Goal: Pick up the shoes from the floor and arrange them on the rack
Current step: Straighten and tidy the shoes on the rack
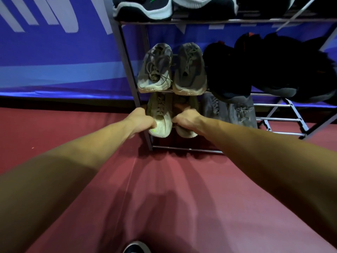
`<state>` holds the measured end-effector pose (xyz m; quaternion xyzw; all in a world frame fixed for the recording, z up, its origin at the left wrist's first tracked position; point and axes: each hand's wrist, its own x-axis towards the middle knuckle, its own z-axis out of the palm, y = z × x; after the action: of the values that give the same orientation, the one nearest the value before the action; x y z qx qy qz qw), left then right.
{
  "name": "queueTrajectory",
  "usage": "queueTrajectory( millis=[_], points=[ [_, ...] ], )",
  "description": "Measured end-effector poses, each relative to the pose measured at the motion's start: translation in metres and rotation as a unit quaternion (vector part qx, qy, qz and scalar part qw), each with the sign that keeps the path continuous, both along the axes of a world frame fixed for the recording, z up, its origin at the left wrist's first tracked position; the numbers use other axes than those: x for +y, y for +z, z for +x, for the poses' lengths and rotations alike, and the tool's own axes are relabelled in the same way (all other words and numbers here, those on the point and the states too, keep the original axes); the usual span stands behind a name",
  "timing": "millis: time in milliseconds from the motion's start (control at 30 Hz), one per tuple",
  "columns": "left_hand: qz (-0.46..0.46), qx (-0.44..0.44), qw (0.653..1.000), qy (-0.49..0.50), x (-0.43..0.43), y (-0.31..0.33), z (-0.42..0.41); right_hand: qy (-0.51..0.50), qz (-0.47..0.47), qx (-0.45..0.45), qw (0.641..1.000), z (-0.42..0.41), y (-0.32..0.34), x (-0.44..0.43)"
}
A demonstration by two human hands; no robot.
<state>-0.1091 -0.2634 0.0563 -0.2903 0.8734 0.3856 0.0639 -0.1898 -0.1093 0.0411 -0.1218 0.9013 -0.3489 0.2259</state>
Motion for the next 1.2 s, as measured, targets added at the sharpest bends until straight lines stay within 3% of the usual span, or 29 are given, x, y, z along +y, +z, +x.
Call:
queueTrajectory(
  millis=[233,400,600,767,867,1200],
  points=[
    [-0.017,-0.041,0.999,0.012,-0.005,-0.025,-0.017,0.071,0.055,0.055,0.994,0.008,0.005,0.0],
    [-0.076,-0.095,0.991,-0.064,0.022,-0.003,0.004,0.087,0.044,0.076,0.992,0.011,0.011,0.012],
    [-0.148,-0.068,0.979,-0.125,0.04,0.009,0.004,0.071,0.015,0.077,0.994,0.019,0.022,0.041],
    [-0.106,-0.034,0.973,-0.204,0.081,0.018,0.0,0.054,0.059,0.103,0.991,0.022,0.034,0.08],
    [-0.131,-0.031,0.959,-0.248,0.106,0.015,-0.01,0.025,0.089,0.123,0.988,0.017,0.031,0.107],
    [-0.193,-0.086,0.935,-0.286,0.17,0.004,-0.051,0.006,0.096,0.125,0.987,-0.007,0.012,0.152]
  ],
)
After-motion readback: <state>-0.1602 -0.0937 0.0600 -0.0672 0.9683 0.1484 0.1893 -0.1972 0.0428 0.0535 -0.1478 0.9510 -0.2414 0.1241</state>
